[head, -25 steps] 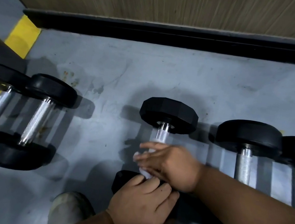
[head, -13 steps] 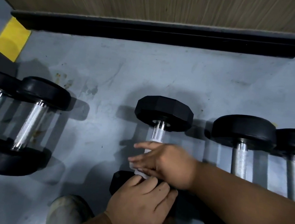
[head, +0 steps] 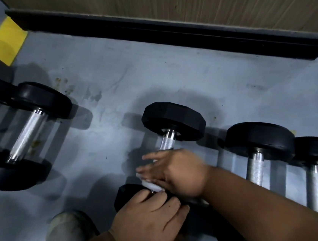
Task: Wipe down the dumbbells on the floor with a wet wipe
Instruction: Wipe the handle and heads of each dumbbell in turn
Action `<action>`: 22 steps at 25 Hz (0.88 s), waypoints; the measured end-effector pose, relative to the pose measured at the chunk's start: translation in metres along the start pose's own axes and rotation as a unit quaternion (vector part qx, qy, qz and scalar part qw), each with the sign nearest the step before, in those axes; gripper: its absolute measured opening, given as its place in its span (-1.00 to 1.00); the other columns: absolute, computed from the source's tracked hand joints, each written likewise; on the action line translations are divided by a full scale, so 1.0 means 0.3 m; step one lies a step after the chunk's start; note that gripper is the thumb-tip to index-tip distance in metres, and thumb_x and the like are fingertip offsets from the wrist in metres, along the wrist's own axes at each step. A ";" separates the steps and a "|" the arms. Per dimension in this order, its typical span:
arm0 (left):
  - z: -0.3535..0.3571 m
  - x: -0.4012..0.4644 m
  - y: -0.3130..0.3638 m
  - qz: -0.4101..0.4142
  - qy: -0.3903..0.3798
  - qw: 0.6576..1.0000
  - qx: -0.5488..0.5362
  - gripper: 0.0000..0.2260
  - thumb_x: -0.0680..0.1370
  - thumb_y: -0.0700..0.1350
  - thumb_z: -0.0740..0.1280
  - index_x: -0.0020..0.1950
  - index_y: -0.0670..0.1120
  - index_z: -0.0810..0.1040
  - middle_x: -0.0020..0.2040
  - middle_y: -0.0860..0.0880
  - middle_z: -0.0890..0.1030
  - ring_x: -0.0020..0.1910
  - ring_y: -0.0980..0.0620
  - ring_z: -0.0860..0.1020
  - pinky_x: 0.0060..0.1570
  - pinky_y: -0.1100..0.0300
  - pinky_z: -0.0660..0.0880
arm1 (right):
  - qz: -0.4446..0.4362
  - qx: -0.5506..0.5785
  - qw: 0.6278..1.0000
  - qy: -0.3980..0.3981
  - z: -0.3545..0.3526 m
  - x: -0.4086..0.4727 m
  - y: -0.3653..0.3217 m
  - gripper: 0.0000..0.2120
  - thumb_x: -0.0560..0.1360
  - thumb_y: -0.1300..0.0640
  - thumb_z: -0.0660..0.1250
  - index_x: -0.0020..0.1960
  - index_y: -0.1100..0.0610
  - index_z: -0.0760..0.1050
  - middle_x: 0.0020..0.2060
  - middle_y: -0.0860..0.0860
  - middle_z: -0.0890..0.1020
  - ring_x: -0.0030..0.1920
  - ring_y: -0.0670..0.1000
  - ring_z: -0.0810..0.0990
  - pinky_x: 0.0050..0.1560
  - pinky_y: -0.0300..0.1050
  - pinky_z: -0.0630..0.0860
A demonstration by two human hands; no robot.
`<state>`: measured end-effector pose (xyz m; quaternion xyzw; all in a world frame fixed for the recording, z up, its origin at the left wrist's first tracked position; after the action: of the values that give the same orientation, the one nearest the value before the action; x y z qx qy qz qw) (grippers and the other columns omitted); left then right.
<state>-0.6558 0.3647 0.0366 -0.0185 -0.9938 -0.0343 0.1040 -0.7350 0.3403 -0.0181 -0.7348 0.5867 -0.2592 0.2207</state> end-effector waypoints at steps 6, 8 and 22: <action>-0.007 0.001 -0.002 0.003 0.015 1.000 0.007 -0.76 0.47 0.02 0.45 0.09 -0.03 0.70 -0.18 -0.01 0.61 -0.33 -0.07 0.48 -0.39 0.11 0.35 | 0.056 -0.056 0.987 0.141 -0.073 0.019 0.035 -0.74 0.57 0.09 0.26 0.06 0.09 0.71 0.10 -0.02 0.73 0.25 0.09 0.64 0.12 0.08 0.66; -0.006 -0.001 0.000 -0.002 0.022 1.000 0.010 -0.77 0.49 0.01 0.44 0.09 -0.03 0.70 -0.18 -0.02 0.61 -0.30 -0.08 0.50 -0.36 0.09 0.37 | 0.025 -0.002 0.997 0.068 -0.003 -0.007 -0.023 -0.69 0.62 0.01 0.20 0.11 0.04 0.71 0.16 -0.07 0.71 0.32 0.05 0.59 0.17 0.08 0.63; 0.002 0.006 0.051 0.004 0.014 1.000 0.008 -0.76 0.54 0.07 0.37 0.06 -0.04 0.70 -0.21 -0.02 0.58 -0.29 -0.08 0.49 -0.31 0.08 0.34 | 0.017 -0.003 0.999 0.028 0.005 -0.004 0.021 -0.72 0.64 -0.02 0.25 0.22 -0.01 0.67 0.25 -0.14 0.66 0.40 -0.02 0.51 0.16 0.06 0.62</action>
<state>-0.6569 0.3800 0.0375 -0.0212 -0.9925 -0.0264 0.1178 -0.7389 0.3400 -0.0234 -0.7178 0.6059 -0.2739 0.2067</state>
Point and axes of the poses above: each hand's wrist, its own x-axis towards the middle knuckle, its own z-axis out of the palm, y = z × x, the point moved 9 cm from there along x, towards the middle knuckle
